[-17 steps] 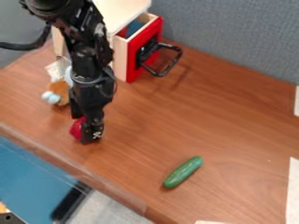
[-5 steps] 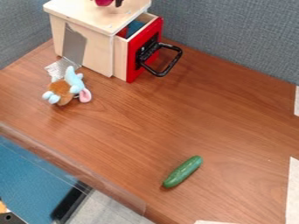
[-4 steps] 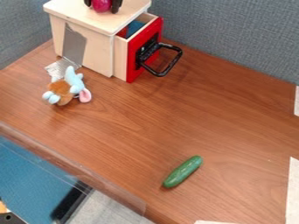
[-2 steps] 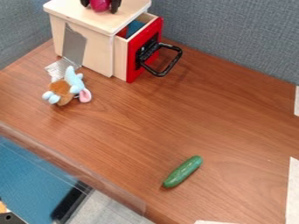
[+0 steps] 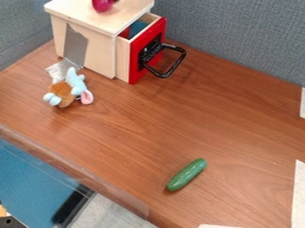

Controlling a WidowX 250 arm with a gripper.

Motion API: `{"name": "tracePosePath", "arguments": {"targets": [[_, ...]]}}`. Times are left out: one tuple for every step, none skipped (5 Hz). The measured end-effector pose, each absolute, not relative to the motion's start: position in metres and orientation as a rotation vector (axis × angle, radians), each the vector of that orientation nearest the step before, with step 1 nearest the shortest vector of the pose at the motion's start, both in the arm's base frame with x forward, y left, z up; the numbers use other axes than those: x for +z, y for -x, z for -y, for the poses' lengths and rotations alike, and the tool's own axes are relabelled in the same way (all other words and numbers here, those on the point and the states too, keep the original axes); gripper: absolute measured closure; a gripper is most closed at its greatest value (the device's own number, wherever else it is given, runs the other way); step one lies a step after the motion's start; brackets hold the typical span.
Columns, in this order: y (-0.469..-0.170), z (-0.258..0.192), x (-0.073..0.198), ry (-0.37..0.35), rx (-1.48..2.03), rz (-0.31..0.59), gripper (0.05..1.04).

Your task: Put the red object on the top of the drawer

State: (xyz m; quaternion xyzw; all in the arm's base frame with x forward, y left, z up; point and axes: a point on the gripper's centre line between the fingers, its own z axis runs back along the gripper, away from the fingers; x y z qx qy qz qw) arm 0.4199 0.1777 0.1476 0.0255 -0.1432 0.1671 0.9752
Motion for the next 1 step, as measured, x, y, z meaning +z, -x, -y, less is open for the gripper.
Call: {"name": "tracePosePath", "arguments": {"targets": [[-0.4151, -0.1774, 0.158, -0.028, 0.326, 0.31, 0.077]]}}
